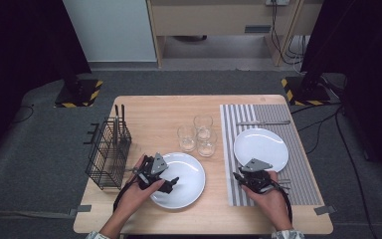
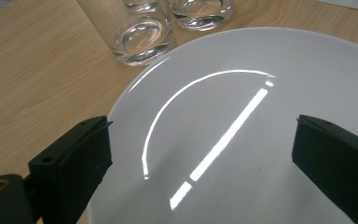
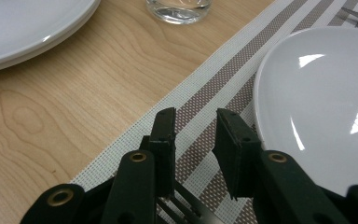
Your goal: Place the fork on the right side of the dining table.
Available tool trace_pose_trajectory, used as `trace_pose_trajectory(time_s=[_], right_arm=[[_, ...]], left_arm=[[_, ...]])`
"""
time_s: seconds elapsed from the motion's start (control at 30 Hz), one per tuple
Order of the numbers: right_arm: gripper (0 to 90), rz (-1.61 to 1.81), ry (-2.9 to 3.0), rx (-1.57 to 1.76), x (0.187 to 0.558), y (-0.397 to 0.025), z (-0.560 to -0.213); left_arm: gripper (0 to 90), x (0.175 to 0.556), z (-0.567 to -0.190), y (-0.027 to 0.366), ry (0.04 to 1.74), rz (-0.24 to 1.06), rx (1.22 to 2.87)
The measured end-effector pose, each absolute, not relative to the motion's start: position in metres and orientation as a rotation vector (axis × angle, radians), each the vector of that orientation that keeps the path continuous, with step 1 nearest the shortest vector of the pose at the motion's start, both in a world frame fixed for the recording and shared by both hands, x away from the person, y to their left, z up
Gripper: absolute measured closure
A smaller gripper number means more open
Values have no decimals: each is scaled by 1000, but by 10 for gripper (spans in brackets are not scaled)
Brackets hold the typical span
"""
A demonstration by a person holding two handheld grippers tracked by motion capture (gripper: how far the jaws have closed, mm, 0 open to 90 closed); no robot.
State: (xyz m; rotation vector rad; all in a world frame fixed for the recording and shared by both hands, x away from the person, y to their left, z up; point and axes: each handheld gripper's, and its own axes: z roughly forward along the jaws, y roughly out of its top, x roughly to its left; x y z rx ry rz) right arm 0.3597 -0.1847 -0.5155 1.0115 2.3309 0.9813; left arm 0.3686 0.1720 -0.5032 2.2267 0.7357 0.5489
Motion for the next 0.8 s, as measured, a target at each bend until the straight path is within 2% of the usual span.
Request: trace_pose_trajectory(time_s=[0.17,0.3,0.5,0.8], right_arm=[[696,962,2356,1012,358,-184,-517],[637,985,2317,1013,355,-184,-515],[627,1011,2315,947,350,-169,-511],[742,950,2388,959,349,-174,-517]], left_arm=[[40,368,-503,172,731,552,2228],[40,369,-503,172,733,552,2227],[40,368,-502,172,733,555,2224],[40,368,-502,172,732,555,2224]])
